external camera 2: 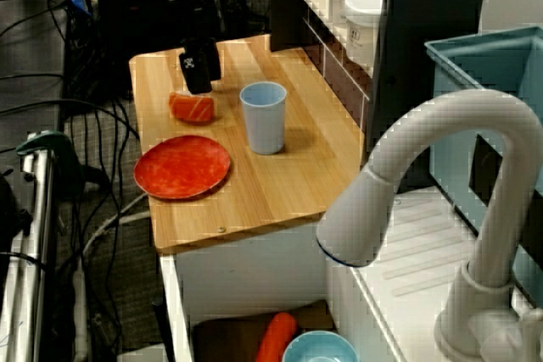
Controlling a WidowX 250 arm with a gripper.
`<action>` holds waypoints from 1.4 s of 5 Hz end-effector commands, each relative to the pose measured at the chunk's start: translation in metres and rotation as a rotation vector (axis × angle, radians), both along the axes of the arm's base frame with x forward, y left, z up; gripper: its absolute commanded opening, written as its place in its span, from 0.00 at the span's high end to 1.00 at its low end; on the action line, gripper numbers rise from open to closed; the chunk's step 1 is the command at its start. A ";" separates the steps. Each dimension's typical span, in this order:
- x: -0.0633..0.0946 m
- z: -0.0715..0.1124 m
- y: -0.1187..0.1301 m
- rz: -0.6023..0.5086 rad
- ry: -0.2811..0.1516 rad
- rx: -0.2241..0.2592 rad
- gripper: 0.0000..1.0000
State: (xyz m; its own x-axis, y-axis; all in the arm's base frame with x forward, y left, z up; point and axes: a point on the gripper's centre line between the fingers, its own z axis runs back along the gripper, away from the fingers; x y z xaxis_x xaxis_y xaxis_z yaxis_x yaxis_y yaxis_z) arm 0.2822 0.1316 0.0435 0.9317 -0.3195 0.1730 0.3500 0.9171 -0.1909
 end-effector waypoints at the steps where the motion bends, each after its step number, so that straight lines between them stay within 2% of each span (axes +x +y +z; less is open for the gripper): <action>1: 0.011 -0.001 0.012 0.024 -0.009 0.014 0.00; 3: 0.012 0.001 0.015 0.039 -0.006 0.000 0.00; 5: 0.010 0.015 0.018 0.028 -0.019 -0.037 0.00; 7: 0.010 0.017 0.017 0.030 -0.009 -0.052 0.00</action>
State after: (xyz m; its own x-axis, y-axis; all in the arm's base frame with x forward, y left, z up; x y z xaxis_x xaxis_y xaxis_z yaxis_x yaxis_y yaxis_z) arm 0.2855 0.1408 0.0433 0.9487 -0.2775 0.1515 0.3109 0.9060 -0.2873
